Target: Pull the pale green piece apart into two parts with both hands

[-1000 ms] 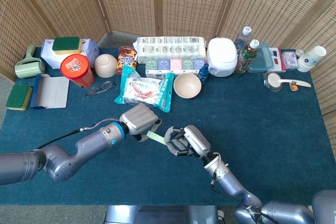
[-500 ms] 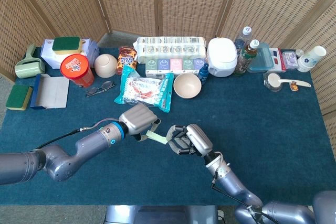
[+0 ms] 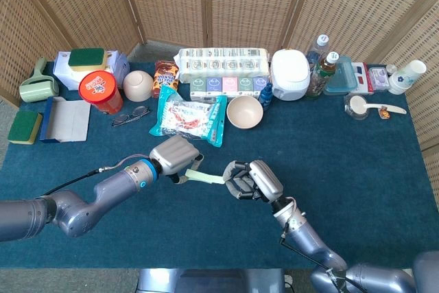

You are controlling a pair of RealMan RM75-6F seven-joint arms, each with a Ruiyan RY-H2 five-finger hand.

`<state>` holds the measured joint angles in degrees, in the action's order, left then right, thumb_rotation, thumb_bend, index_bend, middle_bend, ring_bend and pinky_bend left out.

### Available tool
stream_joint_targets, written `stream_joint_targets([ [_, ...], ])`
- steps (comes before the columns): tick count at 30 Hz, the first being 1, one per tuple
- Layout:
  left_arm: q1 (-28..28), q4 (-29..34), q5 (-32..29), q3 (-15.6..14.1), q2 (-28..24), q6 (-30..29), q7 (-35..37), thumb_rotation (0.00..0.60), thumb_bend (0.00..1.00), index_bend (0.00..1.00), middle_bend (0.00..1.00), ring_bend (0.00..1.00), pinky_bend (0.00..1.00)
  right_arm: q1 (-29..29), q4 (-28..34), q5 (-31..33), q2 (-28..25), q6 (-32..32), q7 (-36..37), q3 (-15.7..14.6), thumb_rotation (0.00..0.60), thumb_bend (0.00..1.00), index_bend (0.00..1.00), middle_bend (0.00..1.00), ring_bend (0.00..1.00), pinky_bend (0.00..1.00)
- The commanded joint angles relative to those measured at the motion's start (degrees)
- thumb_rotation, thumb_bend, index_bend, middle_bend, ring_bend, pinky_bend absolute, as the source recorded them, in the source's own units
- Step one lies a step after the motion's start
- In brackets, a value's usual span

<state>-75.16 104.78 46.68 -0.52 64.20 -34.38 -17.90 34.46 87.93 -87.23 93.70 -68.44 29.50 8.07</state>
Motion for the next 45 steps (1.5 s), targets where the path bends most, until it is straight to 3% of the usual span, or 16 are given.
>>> stream_joint_targets([
  [1, 0.34, -0.10, 0.07, -0.22, -0.27, 0.04, 0.22, 0.600, 0.43, 0.76, 1.00, 1.00, 1.00, -0.18, -0.06, 0.10, -0.21, -0.12, 0.17, -0.01, 0.600, 0.49, 0.72, 1.00, 1.00, 1.00],
  [17, 7.56, -1.23, 4.13, -1.50, -3.30, -2.77, 4.88, 0.600, 0.43, 0.76, 1.00, 1.00, 1.00, -1.94, -1.96, 1.02, -4.70, -0.15, 1.11, -0.58, 0.600, 0.49, 0.69, 0.98, 1.00, 1.00],
  [22, 10.96, -1.93, 7.24, -1.83, -3.98, -5.49, 5.91, 0.600, 0.43, 0.76, 1.00, 1.00, 1.00, -2.66, -2.88, 1.49, -7.13, 0.87, 1.97, -1.47, 0.600, 0.49, 0.55, 0.86, 0.90, 0.91],
  [27, 14.18, -2.36, 9.42, -1.90, -4.10, -7.67, 7.58, 0.600, 0.42, 0.75, 1.00, 1.00, 1.00, -2.86, -3.98, 0.80, -9.35, 2.39, 1.93, -2.99, 0.600, 0.50, 0.22, 0.55, 0.61, 0.64],
  [29, 15.14, -2.53, 10.28, -1.96, -4.04, -8.39, 7.68, 0.600, 0.42, 0.74, 1.00, 1.00, 1.00, -2.95, -4.24, 0.61, -9.87, 2.74, 1.99, -3.39, 0.600, 0.50, 0.15, 0.48, 0.53, 0.54],
  [32, 16.63, -2.78, 11.77, -2.25, -3.72, -10.08, 6.82, 0.600, 0.42, 0.73, 1.00, 1.00, 1.00, -3.21, -4.48, 0.58, -10.75, 3.27, 2.49, -3.98, 0.600, 0.49, 0.09, 0.41, 0.46, 0.47],
  [38, 18.42, -3.44, 12.75, -2.06, -2.47, -12.29, 4.86, 0.600, 0.42, 0.70, 1.00, 1.00, 1.00, -4.03, -4.47, 0.39, -11.46, 2.57, 2.82, -4.36, 0.600, 0.47, 0.06, 0.39, 0.43, 0.44],
  [41, 18.98, -3.86, 13.12, -1.68, -1.55, -13.50, 3.58, 0.600, 0.40, 0.62, 0.99, 1.00, 1.00, -4.49, -4.44, 0.32, -11.76, 1.95, 2.79, -4.39, 0.600, 0.47, 0.06, 0.38, 0.42, 0.44],
  [43, 19.24, -4.13, 13.13, -1.53, -1.00, -13.98, 2.51, 0.600, 0.38, 0.51, 0.91, 0.95, 1.00, -4.82, -4.35, 0.37, -12.05, 1.52, 2.97, -4.33, 0.600, 0.47, 0.06, 0.38, 0.42, 0.44],
  [45, 19.34, -4.28, 13.03, -1.39, -0.59, -14.37, 1.17, 0.600, 0.34, 0.37, 0.73, 0.78, 0.97, -5.15, -4.28, 0.42, -12.37, 1.09, 3.11, -4.27, 0.600, 0.47, 0.06, 0.39, 0.42, 0.44],
])
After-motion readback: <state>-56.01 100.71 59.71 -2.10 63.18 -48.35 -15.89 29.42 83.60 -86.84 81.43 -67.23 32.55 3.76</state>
